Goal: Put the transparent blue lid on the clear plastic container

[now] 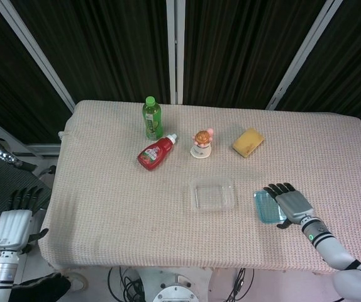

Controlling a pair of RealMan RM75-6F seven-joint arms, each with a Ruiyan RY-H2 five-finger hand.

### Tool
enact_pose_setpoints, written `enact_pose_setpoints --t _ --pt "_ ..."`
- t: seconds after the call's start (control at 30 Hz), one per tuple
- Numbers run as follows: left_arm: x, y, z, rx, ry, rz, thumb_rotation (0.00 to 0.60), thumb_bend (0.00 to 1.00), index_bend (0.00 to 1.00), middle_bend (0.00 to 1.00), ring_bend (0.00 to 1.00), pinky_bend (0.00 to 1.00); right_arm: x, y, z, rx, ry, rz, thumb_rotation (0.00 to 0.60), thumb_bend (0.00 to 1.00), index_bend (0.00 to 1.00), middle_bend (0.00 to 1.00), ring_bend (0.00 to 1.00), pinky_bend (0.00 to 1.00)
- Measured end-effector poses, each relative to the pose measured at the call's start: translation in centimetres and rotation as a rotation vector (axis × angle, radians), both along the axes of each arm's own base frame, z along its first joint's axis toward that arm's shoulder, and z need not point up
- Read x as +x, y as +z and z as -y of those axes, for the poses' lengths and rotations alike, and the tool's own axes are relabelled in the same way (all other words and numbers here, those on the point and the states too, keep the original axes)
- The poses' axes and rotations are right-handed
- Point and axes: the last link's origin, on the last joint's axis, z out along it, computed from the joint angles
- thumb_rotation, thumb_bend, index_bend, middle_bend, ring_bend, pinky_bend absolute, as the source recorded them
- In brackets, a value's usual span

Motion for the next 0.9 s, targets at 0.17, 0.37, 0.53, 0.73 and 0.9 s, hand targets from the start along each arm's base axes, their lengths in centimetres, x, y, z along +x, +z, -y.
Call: enact_pose_setpoints --t 0.17,0.37,0.53,0.73,0.9 --pt "0.1 0.1 -0.1 -0.001 -0.004 -0.002 0.6 0.0 0.1 0.05 0.0 0.0 -0.4 -0.7 0.2 0.017 -0.018 0.004 0.6 0.0 0.0 0.04 0.0 0.0" --pt "0.3 0.0 -0.2 -0.006 -0.005 -0.004 0.6 0.0 0.1 0.05 0.0 0.0 -0.8 -0.9 0.3 0.012 -0.022 0.003 0.6 0.0 0.0 0.06 0.0 0.0" --pt "0.3 -0.1 -0.2 -0.009 -0.005 -0.005 0.6 0.0 0.1 0.05 0.0 0.0 -0.9 -1.1 0.4 0.009 -0.022 0.012 0.6 0.0 0.0 0.11 0.0 0.0" --pt "0.2 -0.1 -0.2 -0.011 -0.003 -0.005 0.6 0.0 0.1 0.05 0.0 0.0 -1.2 -1.1 0.4 -0.025 -0.008 0.041 0.6 0.02 0.0 0.31 0.01 0.0" --pt "0.2 -0.1 -0.3 -0.014 -0.006 -0.005 0.6 0.0 0.1 0.05 0.0 0.0 -1.5 -0.8 0.3 -0.061 -0.005 0.069 0.6 0.05 0.0 0.36 0.04 0.0"
